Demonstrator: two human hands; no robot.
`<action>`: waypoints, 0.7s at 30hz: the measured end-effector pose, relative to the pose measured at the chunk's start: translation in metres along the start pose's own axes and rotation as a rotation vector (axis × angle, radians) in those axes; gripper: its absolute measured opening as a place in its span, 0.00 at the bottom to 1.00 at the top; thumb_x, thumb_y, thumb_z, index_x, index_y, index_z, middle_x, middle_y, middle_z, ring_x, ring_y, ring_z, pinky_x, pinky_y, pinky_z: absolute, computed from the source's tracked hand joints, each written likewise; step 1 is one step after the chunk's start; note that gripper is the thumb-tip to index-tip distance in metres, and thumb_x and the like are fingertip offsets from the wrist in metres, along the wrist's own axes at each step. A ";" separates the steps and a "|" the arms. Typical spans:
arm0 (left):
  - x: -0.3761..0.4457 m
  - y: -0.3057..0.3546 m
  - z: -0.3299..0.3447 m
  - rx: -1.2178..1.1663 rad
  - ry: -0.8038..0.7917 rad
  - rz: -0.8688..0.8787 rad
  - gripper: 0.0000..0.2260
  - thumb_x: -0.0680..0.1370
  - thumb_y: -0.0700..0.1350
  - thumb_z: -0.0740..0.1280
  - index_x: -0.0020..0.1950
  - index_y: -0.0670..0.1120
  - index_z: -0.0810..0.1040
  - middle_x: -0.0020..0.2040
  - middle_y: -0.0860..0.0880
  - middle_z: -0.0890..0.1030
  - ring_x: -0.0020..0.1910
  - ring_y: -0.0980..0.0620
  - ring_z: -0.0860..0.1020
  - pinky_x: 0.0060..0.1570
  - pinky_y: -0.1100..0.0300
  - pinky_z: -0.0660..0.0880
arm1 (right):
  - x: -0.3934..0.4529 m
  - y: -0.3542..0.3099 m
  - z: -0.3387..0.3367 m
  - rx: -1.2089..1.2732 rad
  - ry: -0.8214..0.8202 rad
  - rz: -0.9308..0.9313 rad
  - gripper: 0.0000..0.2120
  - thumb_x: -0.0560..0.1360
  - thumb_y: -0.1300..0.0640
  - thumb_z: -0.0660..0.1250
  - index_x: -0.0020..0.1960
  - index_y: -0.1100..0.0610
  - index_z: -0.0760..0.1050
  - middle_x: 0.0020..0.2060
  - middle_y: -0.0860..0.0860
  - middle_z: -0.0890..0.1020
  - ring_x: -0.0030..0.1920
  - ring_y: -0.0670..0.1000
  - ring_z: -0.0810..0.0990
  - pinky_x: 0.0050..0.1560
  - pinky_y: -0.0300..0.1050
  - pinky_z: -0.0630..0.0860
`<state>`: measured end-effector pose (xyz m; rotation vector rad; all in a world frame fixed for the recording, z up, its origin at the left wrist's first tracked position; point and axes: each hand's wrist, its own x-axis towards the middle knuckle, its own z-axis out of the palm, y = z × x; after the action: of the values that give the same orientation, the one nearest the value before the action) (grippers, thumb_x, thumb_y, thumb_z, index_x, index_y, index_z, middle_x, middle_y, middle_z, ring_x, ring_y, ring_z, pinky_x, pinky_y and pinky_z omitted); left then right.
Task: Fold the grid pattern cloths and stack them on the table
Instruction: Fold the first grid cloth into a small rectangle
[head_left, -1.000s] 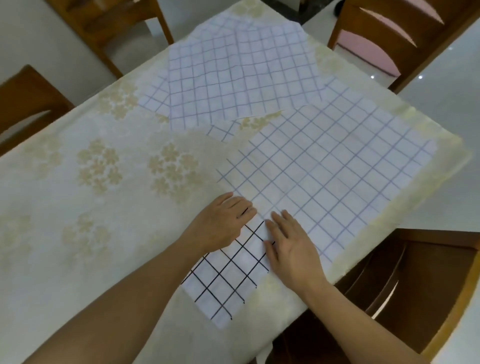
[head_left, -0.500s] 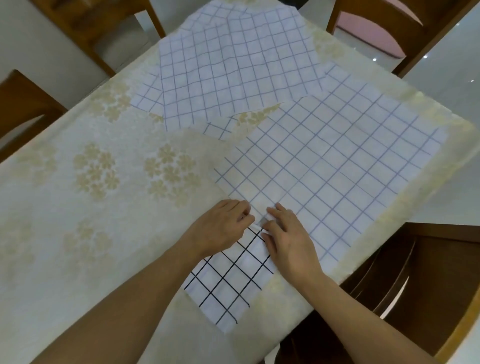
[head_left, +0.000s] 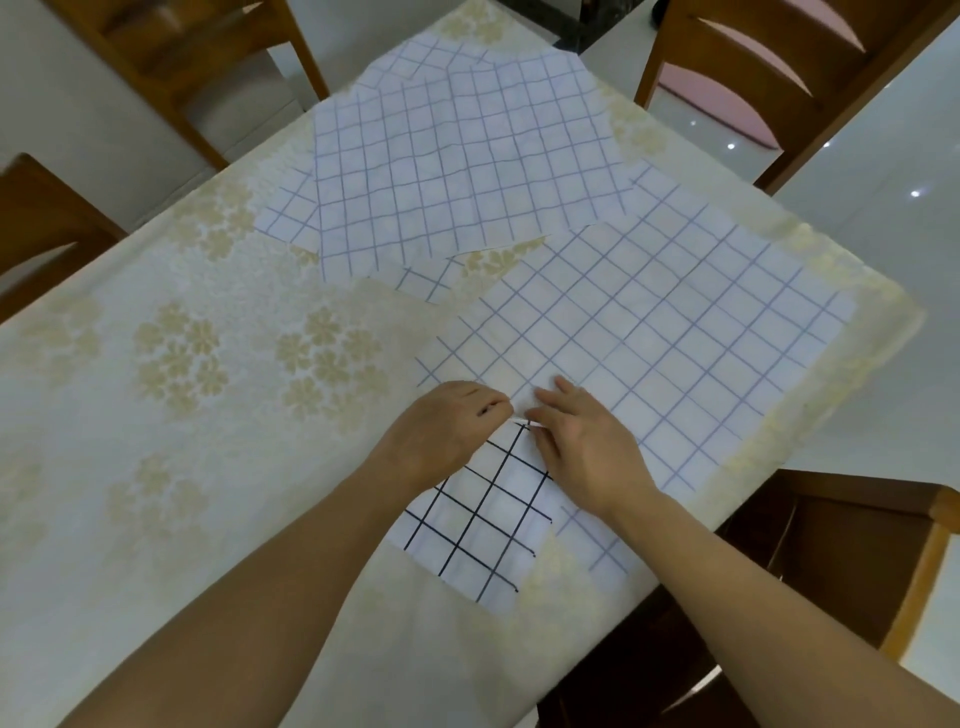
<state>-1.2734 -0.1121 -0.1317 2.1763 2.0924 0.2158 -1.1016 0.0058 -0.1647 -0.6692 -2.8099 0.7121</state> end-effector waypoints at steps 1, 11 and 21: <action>-0.004 0.000 -0.003 -0.001 -0.002 -0.007 0.22 0.64 0.28 0.74 0.57 0.39 0.81 0.53 0.44 0.83 0.50 0.44 0.82 0.50 0.52 0.80 | -0.001 -0.004 -0.001 -0.013 -0.006 -0.014 0.12 0.76 0.63 0.71 0.58 0.62 0.82 0.60 0.60 0.82 0.66 0.64 0.76 0.67 0.59 0.72; -0.076 0.018 -0.023 0.028 0.034 -0.052 0.27 0.63 0.28 0.75 0.61 0.38 0.80 0.58 0.43 0.82 0.55 0.44 0.82 0.54 0.52 0.79 | -0.049 -0.081 -0.005 -0.234 -0.006 -0.065 0.22 0.70 0.65 0.70 0.65 0.63 0.78 0.62 0.60 0.81 0.65 0.63 0.78 0.60 0.57 0.79; -0.148 0.038 0.005 0.056 0.066 -0.088 0.16 0.72 0.32 0.68 0.60 0.39 0.80 0.60 0.43 0.81 0.59 0.44 0.79 0.59 0.53 0.76 | -0.110 -0.126 0.029 -0.321 -0.128 -0.162 0.28 0.74 0.59 0.63 0.74 0.62 0.69 0.71 0.61 0.73 0.70 0.64 0.72 0.68 0.59 0.72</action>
<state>-1.2409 -0.2618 -0.1334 2.1296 2.2502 0.2266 -1.0596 -0.1557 -0.1341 -0.4459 -3.0862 0.2864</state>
